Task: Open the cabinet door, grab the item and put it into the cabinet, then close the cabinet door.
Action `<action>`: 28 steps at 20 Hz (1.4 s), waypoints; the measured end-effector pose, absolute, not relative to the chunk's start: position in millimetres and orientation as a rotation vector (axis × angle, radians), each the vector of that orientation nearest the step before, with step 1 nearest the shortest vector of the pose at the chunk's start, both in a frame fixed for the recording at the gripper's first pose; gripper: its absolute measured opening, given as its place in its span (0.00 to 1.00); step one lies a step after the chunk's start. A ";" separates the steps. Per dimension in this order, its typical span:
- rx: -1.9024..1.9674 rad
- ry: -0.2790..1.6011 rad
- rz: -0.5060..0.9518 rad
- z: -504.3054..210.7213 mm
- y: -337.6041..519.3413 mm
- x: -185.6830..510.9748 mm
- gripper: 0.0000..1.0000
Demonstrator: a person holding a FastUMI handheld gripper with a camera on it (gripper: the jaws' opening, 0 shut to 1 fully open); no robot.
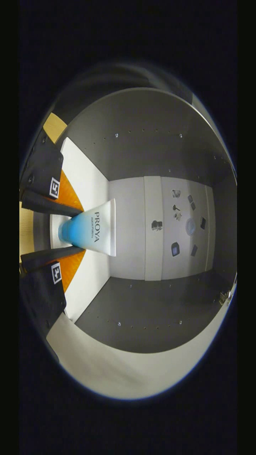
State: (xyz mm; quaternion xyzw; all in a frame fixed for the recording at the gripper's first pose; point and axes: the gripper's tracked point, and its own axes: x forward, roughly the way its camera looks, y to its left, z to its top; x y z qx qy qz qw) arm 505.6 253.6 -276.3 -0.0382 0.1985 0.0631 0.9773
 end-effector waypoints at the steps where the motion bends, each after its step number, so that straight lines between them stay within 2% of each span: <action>1: -0.077 0.405 0.132 -276.9 253.7 508.1 0.52; 8: -0.076 0.392 0.128 -273.2 249.5 505.3 0.58; 10: -0.079 0.364 0.129 -264.7 251.1 495.9 0.81; 14: -0.066 0.286 0.171 -237.1 263.7 453.5 1.00; 21: -0.057 0.234 0.258 -204.4 273.6 338.7 0.99; 28: -0.040 0.226 0.283 -183.1 237.0 237.2 0.97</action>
